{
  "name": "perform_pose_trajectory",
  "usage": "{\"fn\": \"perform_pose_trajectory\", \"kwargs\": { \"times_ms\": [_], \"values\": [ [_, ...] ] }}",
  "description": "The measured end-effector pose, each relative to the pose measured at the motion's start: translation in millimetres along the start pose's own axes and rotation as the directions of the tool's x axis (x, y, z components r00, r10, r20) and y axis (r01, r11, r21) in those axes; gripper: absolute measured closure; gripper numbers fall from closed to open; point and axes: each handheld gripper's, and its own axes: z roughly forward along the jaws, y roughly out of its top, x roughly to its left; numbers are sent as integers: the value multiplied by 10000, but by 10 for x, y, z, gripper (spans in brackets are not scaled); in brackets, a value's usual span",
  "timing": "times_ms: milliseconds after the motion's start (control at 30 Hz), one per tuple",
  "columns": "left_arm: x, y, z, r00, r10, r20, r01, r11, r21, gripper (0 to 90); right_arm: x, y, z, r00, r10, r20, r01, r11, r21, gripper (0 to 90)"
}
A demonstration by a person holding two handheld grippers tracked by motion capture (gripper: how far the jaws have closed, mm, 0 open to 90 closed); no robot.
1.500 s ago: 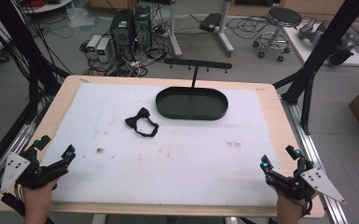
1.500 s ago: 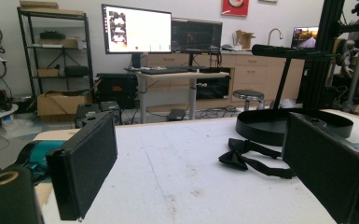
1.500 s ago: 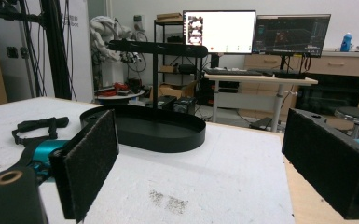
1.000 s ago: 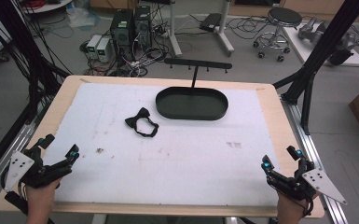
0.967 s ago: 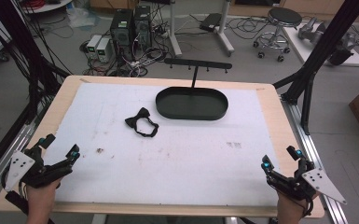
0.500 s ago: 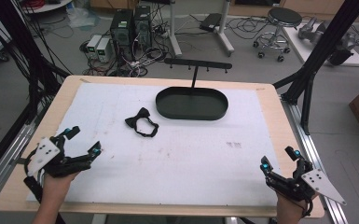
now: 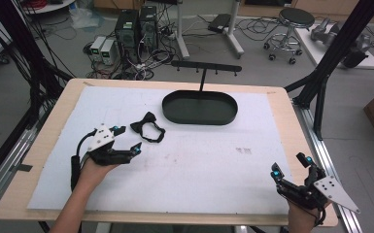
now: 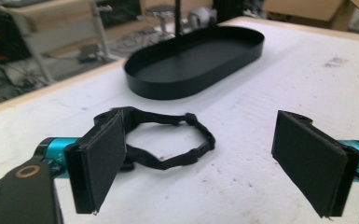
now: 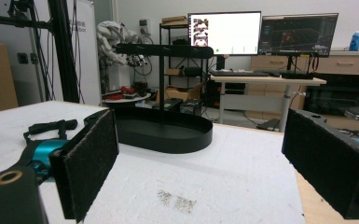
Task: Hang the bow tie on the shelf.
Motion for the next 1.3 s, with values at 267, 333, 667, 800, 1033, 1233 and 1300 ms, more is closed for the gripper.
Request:
{"fn": "perform_pose_trajectory", "kwargs": {
  "times_ms": [267,333,667,800,1033,1233,1300],
  "values": [
    [77,83,438,9946,-120,1031,-24,9903,1389,247,-11,-4,-6,10000,76,12,-76,10000,5,99],
    [100,86,511,9918,-188,1261,-20,9867,1625,270,-9,-7,-6,9999,136,-8,-136,9999,5,99],
    [77,-18,830,9808,-221,1937,-319,9619,2714,331,-11,-18,11,9999,102,-88,-102,9999,32,99],
    [82,-64,908,9791,-263,2018,-371,9520,3039,351,-9,-21,16,9999,126,-93,-126,9999,36,99],
    [133,-101,946,9809,-415,1899,-225,9462,3229,479,-13,-27,15,9998,178,-83,-178,9998,58,99],
    [154,-133,974,9823,-515,1802,-152,9366,3502,596,-15,-26,10,9997,241,-67,-240,9997,76,99],
    [173,-135,957,9839,-502,1715,-139,9354,3533,746,-17,-30,16,9998,184,-70,-184,9998,73,99]
  ]
}}
